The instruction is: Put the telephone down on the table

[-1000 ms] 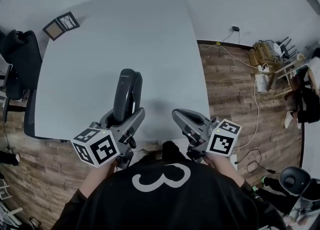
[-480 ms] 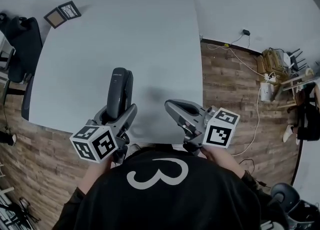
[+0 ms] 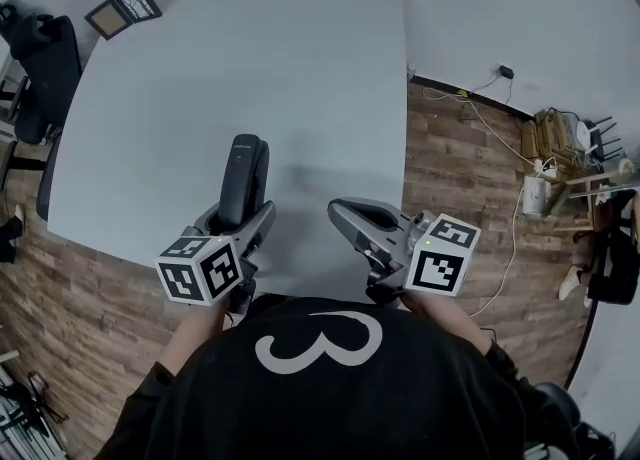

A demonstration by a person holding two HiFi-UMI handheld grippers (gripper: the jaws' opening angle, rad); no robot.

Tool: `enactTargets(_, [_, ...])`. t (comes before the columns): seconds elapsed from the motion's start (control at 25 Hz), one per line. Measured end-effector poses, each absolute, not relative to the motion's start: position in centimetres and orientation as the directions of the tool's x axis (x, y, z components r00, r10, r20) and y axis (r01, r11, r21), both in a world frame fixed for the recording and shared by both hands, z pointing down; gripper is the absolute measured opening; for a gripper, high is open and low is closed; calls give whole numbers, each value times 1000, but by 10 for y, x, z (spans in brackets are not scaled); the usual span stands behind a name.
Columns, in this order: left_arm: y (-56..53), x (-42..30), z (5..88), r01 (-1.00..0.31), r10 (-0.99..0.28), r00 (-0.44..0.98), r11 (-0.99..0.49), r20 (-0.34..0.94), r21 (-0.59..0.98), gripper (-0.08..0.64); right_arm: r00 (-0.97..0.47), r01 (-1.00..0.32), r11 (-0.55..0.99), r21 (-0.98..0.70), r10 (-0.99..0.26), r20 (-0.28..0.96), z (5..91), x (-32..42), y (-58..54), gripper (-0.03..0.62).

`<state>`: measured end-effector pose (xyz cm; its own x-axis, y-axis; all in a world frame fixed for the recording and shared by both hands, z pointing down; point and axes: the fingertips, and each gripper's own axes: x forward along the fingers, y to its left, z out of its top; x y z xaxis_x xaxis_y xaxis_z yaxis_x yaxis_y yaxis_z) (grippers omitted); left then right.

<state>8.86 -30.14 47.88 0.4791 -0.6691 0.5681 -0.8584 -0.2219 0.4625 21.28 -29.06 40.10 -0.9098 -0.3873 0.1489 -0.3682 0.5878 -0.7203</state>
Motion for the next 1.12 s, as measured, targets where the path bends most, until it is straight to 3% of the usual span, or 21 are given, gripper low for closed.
enactTargets(1.12, [-324,88,572,-948,-594,313,-143,741,285,299,-902,-378,556,-740,-401,159,415,226,-296,9])
